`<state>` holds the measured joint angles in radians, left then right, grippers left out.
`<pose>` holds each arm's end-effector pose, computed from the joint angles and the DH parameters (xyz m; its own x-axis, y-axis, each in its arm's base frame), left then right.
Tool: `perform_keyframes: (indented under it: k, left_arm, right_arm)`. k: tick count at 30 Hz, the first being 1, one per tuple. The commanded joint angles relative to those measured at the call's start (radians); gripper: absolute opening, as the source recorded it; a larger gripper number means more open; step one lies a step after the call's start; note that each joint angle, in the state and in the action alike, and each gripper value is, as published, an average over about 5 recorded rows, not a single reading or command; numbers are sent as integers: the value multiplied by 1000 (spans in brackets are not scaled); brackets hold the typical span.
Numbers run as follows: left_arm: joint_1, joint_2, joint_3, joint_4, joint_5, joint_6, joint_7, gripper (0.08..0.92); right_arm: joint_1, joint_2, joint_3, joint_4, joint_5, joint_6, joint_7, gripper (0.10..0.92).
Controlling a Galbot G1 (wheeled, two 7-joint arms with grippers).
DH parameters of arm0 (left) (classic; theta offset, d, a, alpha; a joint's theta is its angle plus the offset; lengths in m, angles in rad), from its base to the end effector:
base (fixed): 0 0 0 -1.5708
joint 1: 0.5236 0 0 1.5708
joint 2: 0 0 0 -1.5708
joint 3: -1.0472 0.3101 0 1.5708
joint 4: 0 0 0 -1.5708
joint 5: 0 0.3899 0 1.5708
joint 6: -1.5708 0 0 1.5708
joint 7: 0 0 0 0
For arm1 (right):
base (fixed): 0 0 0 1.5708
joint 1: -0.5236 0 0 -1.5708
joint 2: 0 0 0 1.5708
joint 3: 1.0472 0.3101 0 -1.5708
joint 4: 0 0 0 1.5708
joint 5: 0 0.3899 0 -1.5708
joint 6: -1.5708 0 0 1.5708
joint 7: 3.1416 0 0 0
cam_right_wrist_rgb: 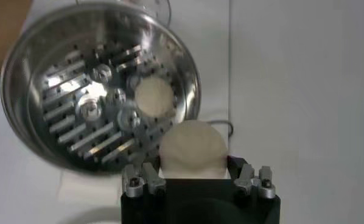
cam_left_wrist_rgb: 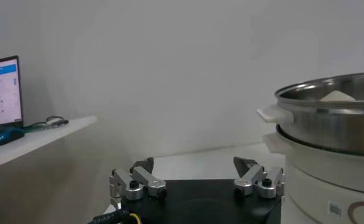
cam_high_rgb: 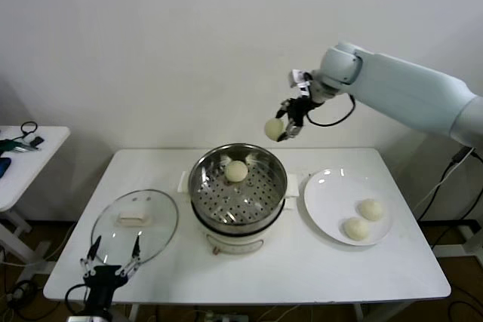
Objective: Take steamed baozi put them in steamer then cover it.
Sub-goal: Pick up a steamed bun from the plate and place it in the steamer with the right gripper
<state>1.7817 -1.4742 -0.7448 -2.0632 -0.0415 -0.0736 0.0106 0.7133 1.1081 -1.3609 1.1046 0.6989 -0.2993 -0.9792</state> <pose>0.1697 0.0872 -0.3122 -0.9817 -0.1252 0.1438 -0.0992 0.9794 0.1757 0.5920 0.0798 0.0042 -0.2361 -0.4125 0.8798 -0.9502 -0.0916 -0.2980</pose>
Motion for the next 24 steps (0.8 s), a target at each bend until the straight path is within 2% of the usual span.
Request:
perform_keyframes:
  k: [1, 10, 24]
  left_arm:
    - [12, 1, 4, -1, 0, -1, -6, 823]
    - [20, 9, -9, -6, -10, -12, -9, 823]
    - [11, 20, -12, 6, -13, -13, -9, 823]
  right_arm:
    - [61, 193, -75, 85, 179, -61, 92, 707]
    - [-27, 294, -113, 55, 173, -83, 130, 712]
    - [-105, 328, -193, 14, 134, -93, 146, 712]
